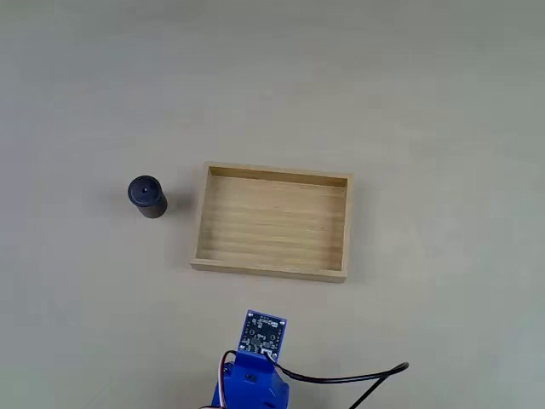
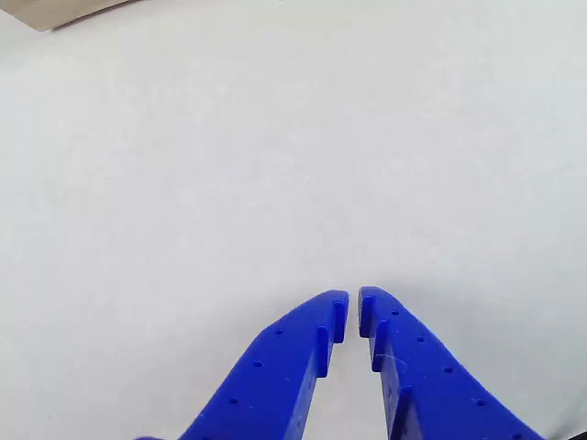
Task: Place the black cylinder in the wooden box then return to rest.
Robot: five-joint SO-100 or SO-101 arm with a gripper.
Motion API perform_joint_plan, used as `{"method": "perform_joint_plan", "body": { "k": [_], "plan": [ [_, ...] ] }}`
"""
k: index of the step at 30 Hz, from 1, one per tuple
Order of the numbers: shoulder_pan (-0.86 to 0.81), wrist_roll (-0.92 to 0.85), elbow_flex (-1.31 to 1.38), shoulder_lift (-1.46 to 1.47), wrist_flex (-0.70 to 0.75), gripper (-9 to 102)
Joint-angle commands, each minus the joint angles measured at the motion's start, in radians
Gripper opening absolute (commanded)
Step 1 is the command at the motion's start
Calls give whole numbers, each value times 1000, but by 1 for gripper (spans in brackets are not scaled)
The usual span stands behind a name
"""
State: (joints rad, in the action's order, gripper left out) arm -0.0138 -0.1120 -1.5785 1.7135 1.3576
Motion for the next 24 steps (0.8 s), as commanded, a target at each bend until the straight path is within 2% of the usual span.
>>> {"method": "perform_joint_plan", "body": {
  "k": [1, 9, 11, 17, 24],
  "plan": [
    [20, -5, -31, 11, 5, 0],
    [28, -2, -31, 11, -6, 0],
    [31, 74, -31, 11, -14, 0],
    [49, 175, -18, -43, -91, 0],
    [115, 175, 91, -178, -202, 0]
  ]
}}
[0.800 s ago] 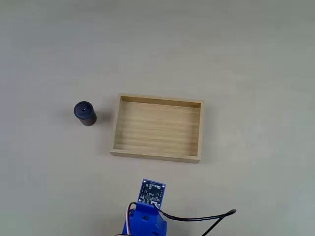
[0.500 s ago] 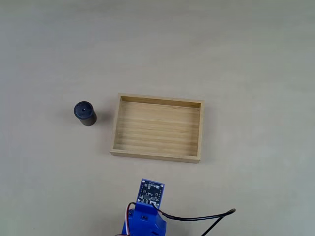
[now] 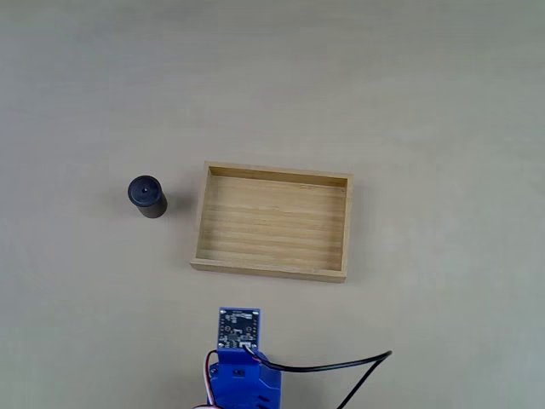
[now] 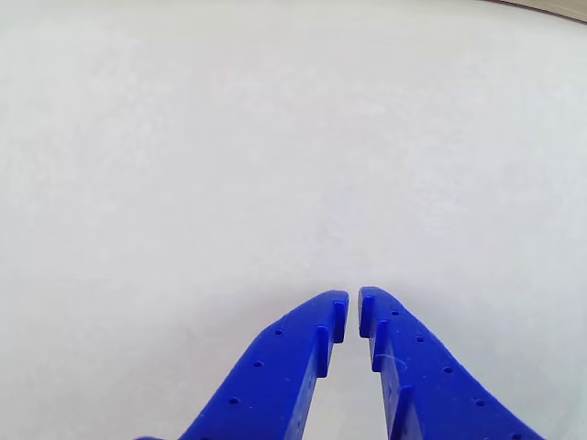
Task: Place the black cylinder in the wooden box then return to rest.
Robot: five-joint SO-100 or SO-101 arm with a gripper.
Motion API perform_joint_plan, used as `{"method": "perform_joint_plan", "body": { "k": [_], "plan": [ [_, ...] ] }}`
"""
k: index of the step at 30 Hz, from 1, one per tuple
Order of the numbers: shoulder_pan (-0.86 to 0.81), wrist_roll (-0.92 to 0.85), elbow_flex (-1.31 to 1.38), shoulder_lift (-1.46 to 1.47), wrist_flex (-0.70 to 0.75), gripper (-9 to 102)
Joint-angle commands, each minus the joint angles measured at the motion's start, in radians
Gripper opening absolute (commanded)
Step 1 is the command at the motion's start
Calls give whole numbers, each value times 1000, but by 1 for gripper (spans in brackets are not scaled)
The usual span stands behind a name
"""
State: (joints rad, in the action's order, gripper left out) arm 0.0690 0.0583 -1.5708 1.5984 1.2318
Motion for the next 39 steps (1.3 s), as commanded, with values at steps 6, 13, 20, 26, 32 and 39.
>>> {"method": "perform_joint_plan", "body": {
  "k": [6, 13, 20, 26, 32, 39],
  "plan": [
    [91, 5, 176, -198, -244, 0],
    [150, 6, 310, -368, -407, 0],
    [210, 6, 508, -543, -426, 1],
    [219, 0, 647, -709, -476, 13],
    [235, 0, 749, -844, -512, 24],
    [258, 0, 813, -999, -617, 29]
  ]
}}
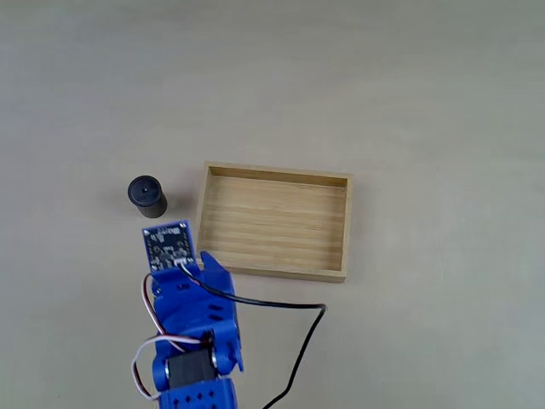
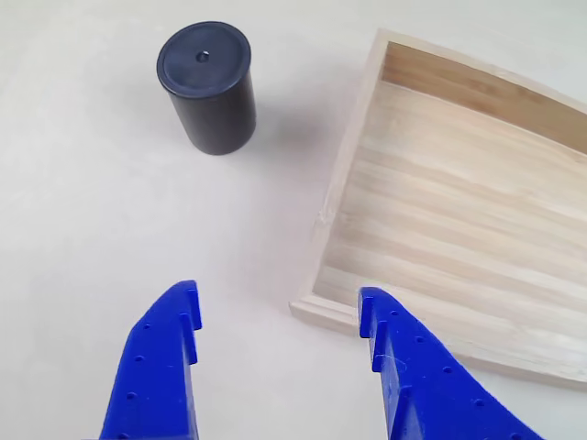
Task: Place the black cylinder in the wooden box then return to rest.
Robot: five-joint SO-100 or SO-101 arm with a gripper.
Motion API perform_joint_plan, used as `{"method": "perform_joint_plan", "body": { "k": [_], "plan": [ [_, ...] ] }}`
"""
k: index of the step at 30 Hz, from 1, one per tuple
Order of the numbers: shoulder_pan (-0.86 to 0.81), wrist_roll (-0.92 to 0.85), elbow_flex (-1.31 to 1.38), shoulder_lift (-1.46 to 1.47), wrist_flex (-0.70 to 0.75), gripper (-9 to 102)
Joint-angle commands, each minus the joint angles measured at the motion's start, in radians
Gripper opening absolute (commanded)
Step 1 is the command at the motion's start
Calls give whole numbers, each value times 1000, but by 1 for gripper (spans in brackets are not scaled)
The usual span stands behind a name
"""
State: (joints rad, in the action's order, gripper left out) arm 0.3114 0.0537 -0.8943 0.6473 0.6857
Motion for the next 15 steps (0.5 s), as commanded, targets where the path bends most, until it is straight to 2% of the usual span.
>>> {"method": "perform_joint_plan", "body": {
  "k": [1, 15],
  "plan": [
    [18, 5, 147, -72, -86, 30],
    [35, 11, 316, -370, -224, 30]
  ]
}}
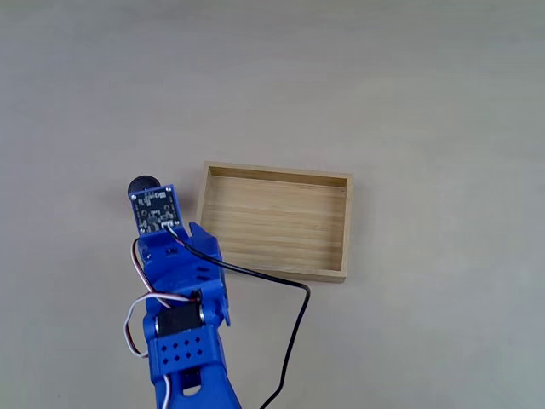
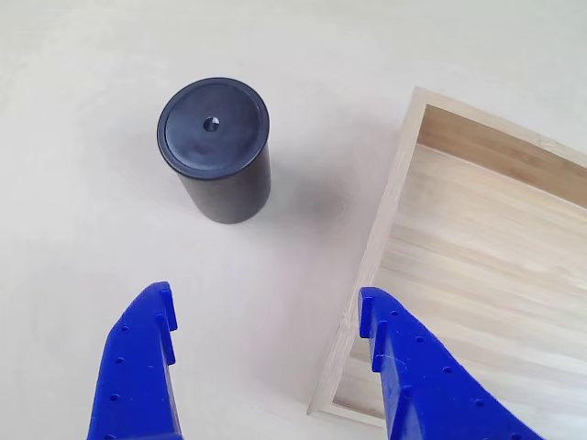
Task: Place the black cylinder in the wooden box then return to rest.
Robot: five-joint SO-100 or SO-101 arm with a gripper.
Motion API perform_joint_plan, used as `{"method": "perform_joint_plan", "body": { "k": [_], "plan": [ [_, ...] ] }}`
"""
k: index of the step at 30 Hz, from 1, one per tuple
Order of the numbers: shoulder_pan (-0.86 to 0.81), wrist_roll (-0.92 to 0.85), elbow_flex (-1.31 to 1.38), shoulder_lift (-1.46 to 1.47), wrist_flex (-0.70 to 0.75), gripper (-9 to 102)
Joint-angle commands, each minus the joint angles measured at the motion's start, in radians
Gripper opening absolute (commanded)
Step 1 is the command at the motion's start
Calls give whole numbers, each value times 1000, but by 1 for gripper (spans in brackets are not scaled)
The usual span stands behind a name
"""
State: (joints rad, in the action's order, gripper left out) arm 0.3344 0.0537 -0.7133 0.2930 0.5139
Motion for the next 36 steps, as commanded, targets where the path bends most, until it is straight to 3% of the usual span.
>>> {"method": "perform_joint_plan", "body": {
  "k": [1, 36],
  "plan": [
    [15, 11, 144, -31, -55, 30],
    [38, 26, 403, -344, -118, 32]
  ]
}}
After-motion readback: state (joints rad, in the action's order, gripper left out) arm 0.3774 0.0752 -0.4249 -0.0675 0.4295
